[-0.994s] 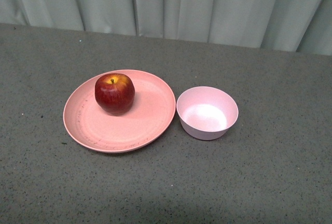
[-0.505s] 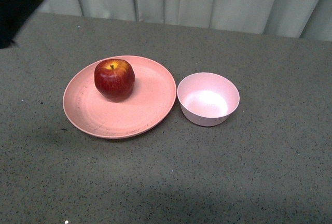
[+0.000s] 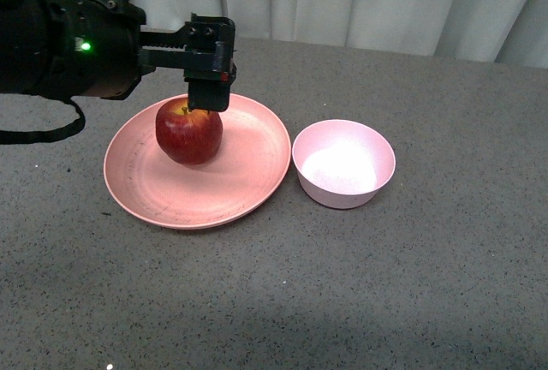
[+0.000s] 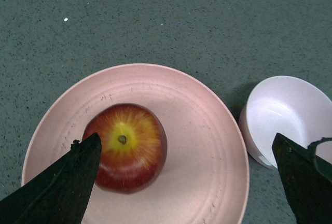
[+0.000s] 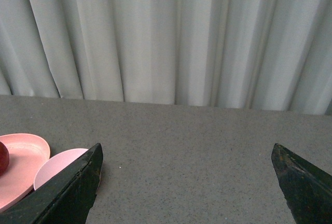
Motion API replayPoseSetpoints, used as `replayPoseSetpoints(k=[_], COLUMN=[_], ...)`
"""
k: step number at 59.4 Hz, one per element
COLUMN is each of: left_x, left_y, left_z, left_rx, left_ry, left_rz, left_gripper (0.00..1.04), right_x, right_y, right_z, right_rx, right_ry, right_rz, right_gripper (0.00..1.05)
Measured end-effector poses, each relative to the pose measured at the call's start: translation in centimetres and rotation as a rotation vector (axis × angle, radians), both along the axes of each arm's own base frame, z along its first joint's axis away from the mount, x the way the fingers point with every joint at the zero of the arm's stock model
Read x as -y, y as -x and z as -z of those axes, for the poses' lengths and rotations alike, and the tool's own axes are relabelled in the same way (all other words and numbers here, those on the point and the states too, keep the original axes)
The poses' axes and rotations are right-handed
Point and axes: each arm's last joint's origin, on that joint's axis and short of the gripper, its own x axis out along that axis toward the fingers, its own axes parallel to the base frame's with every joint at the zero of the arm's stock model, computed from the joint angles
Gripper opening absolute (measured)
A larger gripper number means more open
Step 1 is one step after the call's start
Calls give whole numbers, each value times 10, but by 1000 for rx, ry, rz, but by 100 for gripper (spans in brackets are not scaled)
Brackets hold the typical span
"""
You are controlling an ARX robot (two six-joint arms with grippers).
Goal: Move apple from plate to bowl
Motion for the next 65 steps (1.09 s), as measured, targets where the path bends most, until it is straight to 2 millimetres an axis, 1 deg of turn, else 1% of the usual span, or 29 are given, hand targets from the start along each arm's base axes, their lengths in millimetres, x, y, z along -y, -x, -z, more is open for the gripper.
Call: replayPoseSetpoints(k=[3, 6, 13, 22, 30, 38, 45, 46, 50, 53, 60, 65], left_x=[4, 6, 8, 7, 0, -3, -4, -5, -5, -5, -4, 3], left_y=[-11, -18, -27, -38, -44, -44, -44, -45, -45, -45, -45, -41], left_z=[4, 7, 15, 37, 51, 63, 65, 65, 65, 65, 64, 59], left_rx=[-8, -18, -41, -89, -115, -140, -147, -147, -146, -144, -139, -127], left_ry=[-29, -46, -72, -110, -136, -157, -158, -159, -158, -156, -152, -140], left_rz=[-10, -15, -21, -53, -93, -113, -115, -115, -116, -113, -110, -76], left_gripper=[98, 98, 98, 98, 98, 98, 98, 97, 83, 75, 70, 70], right_x=[0, 0, 0, 0, 0, 0, 0, 0, 0, 0, 0, 0], right_y=[0, 0, 0, 0, 0, 0, 0, 0, 0, 0, 0, 0], right_z=[0, 0, 0, 0, 0, 0, 0, 0, 0, 0, 0, 0], right_rx=[0, 0, 0, 0, 0, 0, 0, 0, 0, 0, 0, 0], right_ry=[0, 0, 0, 0, 0, 0, 0, 0, 0, 0, 0, 0], right_rz=[0, 0, 0, 0, 0, 0, 0, 0, 0, 0, 0, 0], right_gripper=[95, 95, 95, 95, 95, 95, 95, 95, 95, 95, 95, 95])
